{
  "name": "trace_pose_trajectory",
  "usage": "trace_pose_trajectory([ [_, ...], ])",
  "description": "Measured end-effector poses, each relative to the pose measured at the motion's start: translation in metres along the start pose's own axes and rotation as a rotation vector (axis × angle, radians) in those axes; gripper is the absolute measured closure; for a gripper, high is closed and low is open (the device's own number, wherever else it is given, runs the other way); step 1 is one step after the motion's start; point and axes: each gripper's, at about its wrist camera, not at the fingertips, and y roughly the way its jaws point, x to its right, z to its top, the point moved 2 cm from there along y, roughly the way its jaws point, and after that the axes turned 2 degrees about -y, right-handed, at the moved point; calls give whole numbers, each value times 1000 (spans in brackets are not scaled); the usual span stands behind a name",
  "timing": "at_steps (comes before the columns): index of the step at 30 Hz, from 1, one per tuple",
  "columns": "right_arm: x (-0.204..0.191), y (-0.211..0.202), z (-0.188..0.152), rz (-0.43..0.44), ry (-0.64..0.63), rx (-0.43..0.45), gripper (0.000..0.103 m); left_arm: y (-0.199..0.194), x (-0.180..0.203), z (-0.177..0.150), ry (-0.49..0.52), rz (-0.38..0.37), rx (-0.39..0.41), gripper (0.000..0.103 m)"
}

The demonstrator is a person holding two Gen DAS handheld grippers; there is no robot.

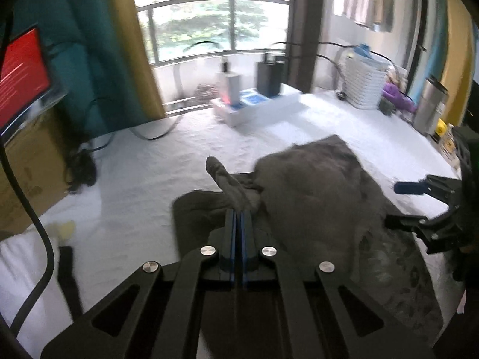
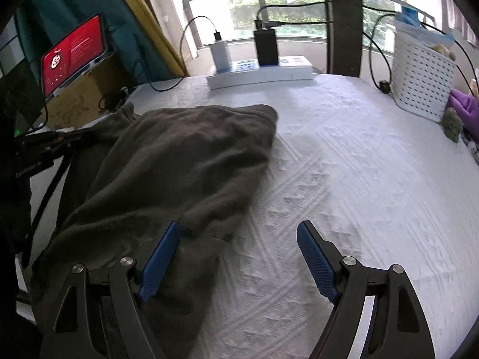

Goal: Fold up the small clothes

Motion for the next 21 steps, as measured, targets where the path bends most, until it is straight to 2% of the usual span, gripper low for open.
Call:
trace_pose_trajectory([
  [3, -11, 6, 2, 6, -24, -12, 20, 10, -24, -4, -38, 37, -18, 102],
  [7, -20, 18, 1, -8, -43, -36, 20, 27, -40, -16, -91, 31, -68, 101],
  [10, -25, 18, 0, -21, -48, -39, 20, 23, -43, -21, -127, 33, -79, 99],
  [12, -26, 15, -1, -26, -50, -34, 20, 15, -43, -22, -143, 34, -86, 91],
  [14, -27, 12, -3, -38, -50, -29, 20, -1, -41, -24, -153, 13, -60, 59],
  [16, -28, 8, -5, -44, -46, -22, 20, -18, -32, -29, -153, -46, -44, 58],
  [21, -33, -4, -12, -58, -40, -7, 20, -34, -2, -54, -123, -153, -88, 58],
])
